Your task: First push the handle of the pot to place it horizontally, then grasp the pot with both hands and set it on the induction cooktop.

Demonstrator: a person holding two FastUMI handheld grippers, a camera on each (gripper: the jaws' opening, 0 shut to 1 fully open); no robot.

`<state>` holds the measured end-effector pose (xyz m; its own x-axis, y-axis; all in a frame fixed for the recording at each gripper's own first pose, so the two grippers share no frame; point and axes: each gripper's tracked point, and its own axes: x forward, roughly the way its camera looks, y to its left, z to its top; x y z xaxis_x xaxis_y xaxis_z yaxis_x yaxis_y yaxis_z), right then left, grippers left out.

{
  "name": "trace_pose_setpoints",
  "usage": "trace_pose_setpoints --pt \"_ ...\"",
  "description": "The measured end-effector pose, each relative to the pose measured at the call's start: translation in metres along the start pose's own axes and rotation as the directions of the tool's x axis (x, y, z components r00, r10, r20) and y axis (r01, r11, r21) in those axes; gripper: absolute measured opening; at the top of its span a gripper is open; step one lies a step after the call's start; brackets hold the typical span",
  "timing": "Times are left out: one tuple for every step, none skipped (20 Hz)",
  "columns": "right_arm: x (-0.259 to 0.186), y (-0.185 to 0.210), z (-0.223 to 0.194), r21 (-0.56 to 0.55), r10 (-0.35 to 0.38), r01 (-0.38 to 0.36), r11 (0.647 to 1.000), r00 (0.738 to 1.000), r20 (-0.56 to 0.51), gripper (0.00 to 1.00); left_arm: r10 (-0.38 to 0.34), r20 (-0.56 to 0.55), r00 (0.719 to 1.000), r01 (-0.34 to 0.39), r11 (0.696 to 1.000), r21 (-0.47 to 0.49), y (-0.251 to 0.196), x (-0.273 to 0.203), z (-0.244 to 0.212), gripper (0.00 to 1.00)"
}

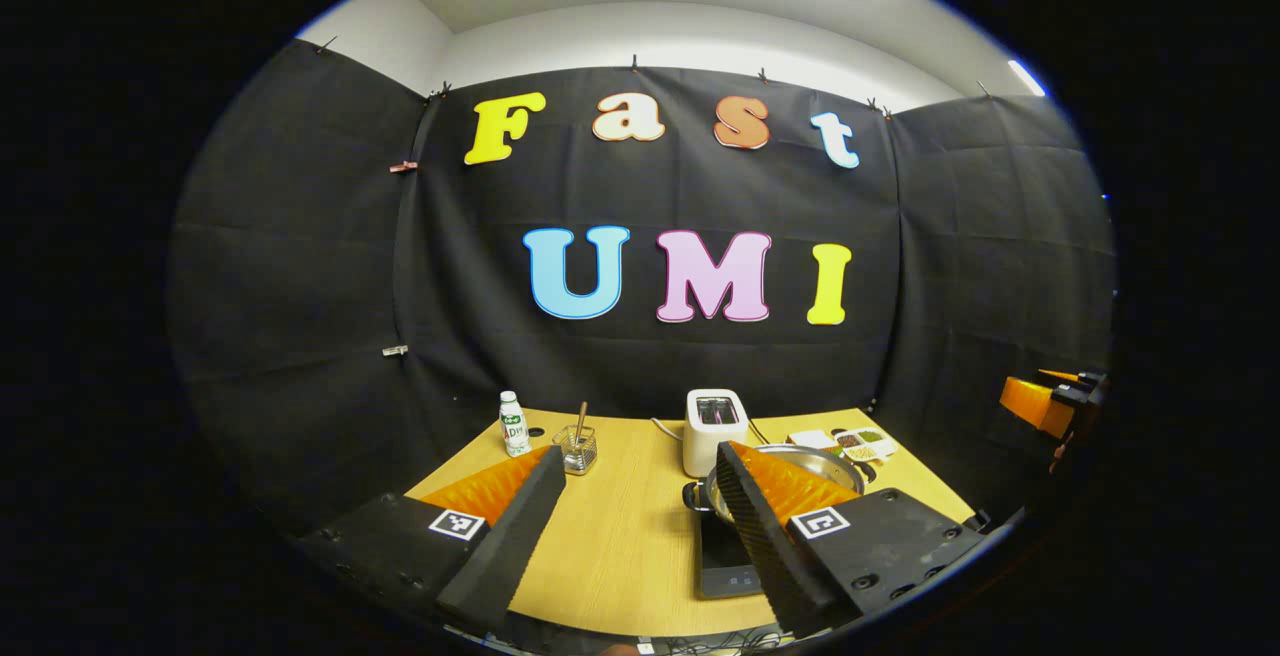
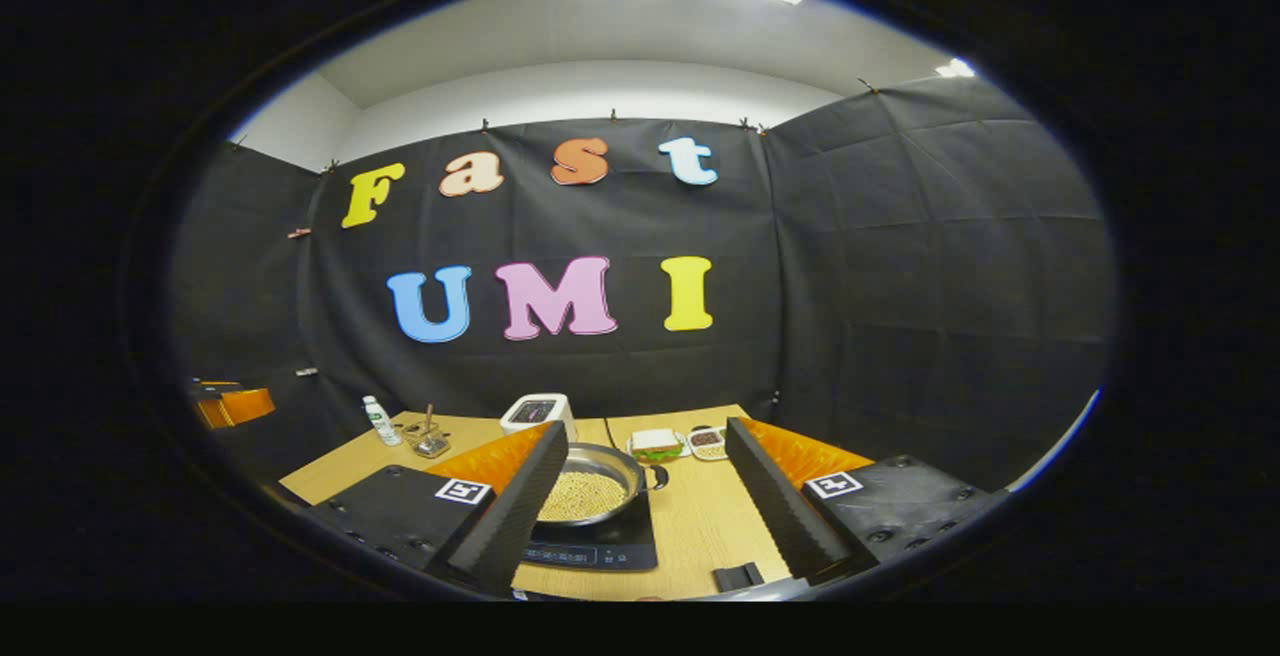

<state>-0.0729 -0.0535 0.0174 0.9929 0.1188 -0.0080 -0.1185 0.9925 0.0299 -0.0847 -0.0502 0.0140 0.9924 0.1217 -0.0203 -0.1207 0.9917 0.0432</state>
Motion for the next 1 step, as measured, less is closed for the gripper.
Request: trace_pose_setpoints --pt "0.0007 0.0028 0.0084 -0.002 0.008 -0.008 1.0 1.0 0.011 1.0 0.002 0.01 1.0 -0.002 1.0 -0.013 0.0 0.0007 0.0092 0.94"
